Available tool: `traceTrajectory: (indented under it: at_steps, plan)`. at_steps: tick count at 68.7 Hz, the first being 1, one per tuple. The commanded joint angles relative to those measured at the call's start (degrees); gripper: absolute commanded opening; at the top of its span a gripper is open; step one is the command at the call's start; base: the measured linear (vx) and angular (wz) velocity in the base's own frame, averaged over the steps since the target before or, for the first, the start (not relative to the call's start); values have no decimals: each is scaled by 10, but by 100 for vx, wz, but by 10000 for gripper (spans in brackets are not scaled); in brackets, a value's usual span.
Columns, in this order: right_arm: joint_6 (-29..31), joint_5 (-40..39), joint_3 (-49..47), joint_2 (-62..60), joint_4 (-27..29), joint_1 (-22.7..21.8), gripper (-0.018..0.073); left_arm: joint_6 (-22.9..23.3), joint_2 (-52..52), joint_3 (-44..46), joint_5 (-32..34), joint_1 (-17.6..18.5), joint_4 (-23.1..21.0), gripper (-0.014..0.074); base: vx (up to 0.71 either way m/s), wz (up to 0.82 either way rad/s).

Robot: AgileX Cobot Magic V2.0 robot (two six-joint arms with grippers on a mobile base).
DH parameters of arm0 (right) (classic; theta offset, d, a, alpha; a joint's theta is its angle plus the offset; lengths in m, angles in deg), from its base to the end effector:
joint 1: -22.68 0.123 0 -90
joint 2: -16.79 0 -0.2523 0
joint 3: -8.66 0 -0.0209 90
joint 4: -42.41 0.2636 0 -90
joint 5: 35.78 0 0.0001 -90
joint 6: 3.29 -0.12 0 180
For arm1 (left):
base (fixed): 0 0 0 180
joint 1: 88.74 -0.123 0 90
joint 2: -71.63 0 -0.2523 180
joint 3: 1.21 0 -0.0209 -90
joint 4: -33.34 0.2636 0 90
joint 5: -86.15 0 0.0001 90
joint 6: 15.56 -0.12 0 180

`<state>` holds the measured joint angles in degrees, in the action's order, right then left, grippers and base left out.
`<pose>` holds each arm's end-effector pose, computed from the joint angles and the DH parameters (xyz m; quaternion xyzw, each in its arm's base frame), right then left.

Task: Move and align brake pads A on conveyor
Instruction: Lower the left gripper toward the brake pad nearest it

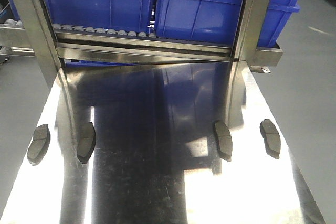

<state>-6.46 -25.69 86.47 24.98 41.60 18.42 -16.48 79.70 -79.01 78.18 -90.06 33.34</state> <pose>0.1307 -0.0100 0.1854 0.0438 0.7424 -0.0119 0.6684 0.1313 0.0030 0.1901 -0.0025 0.7304 0.0134 0.6829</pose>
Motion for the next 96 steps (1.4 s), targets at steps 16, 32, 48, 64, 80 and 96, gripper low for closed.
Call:
traceTrajectory:
  at_steps: [16, 32, 48, 64, 80, 96]
  plan:
    - [2, -39, 1, -9, -2, -3, -9, 1, 0, 14, 69, 1, -5, -5, 0, 0]
    - [2, -39, 1, -9, -2, -3, -9, -5, 181, 178, -25, 1, 41, -5, 0, 0]
    - [2, -39, 1, -9, -2, -3, -9, -5, 378, 298, -72, 1, 41, -1, 0, 0]
    - [2, -39, 1, -9, -2, -3, -9, -5, 407, 299, -63, 1, 40, 220, 0, 0]
    - [2, -40, 1, -9, -2, -3, -9, -5, 407, 299, -64, 1, 40, 622, 0, 0]
    - [2, -40, 1, -9, -2, -3, -9, 16, 438, 312, -54, 1, 25, 701, 0, 0]
